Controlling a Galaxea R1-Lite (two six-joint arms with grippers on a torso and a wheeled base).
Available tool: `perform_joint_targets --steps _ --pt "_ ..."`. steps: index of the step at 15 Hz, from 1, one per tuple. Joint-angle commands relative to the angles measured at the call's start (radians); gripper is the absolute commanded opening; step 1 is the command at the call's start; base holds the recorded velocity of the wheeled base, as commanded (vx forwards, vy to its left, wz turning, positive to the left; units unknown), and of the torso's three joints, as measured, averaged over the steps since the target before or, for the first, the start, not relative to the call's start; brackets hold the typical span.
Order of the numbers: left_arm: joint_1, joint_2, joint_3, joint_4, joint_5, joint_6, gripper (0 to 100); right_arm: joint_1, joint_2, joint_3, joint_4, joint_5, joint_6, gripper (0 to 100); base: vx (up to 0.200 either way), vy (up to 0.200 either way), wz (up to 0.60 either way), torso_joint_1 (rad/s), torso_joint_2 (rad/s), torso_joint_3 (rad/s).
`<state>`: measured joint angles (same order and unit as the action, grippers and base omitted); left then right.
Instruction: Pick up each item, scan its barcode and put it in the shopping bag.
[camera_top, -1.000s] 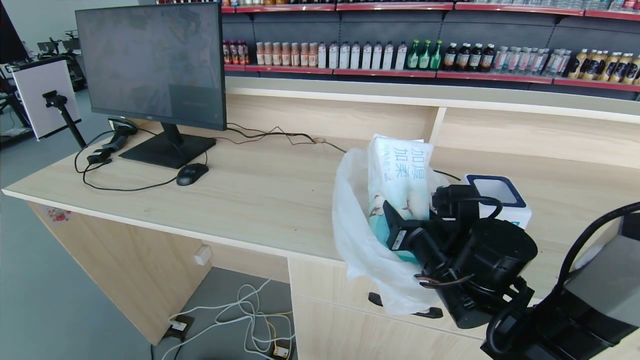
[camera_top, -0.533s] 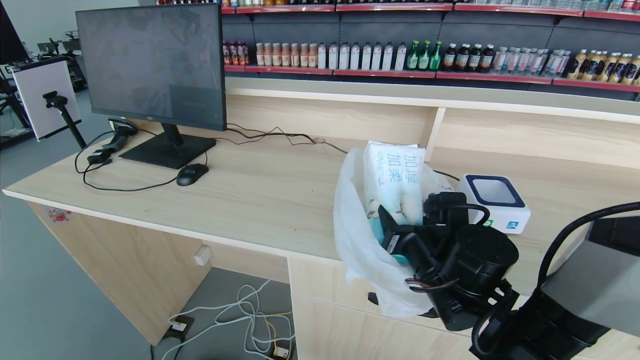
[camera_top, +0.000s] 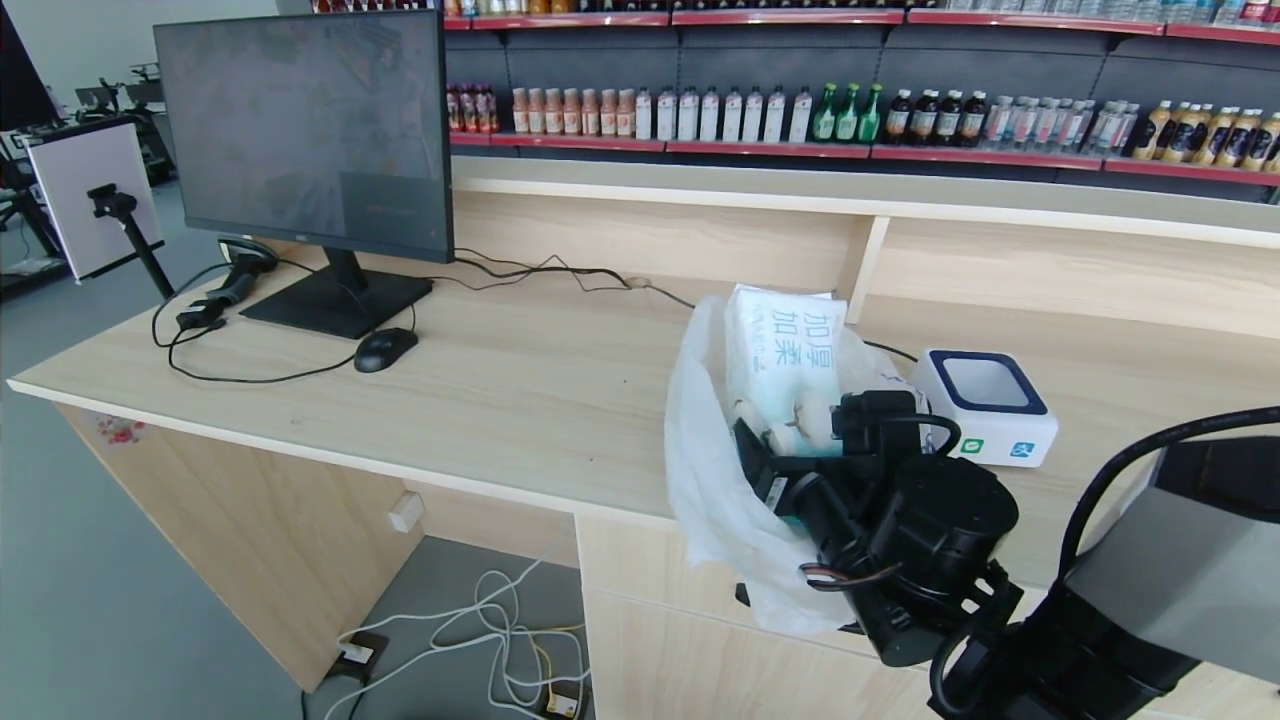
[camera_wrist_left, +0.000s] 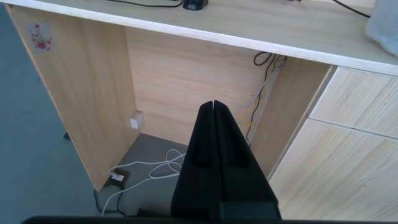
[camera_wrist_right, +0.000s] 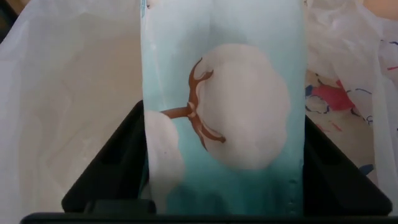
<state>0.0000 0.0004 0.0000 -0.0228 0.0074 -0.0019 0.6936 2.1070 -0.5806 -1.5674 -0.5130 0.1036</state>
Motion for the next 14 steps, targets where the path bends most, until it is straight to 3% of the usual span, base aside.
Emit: perform_joint_targets --steps 1,8,14 --pt "0.0 0.001 0.0 0.0 0.0 0.0 0 0.001 0.011 -0.004 -0.003 0.002 0.004 100 0.0 0.0 0.0 0.0 0.0 0.0" --pt "0.0 0.001 0.0 0.0 0.0 -0.003 0 0.0 -0.004 -0.087 -0.003 0.031 0.002 100 0.0 0.0 0.0 0.0 0.0 0.0" --pt "0.0 0.001 0.0 0.001 0.0 -0.003 0 -0.006 -0.028 -0.082 -0.003 0.033 0.001 100 0.0 0.0 0.0 0.0 0.0 0.0"
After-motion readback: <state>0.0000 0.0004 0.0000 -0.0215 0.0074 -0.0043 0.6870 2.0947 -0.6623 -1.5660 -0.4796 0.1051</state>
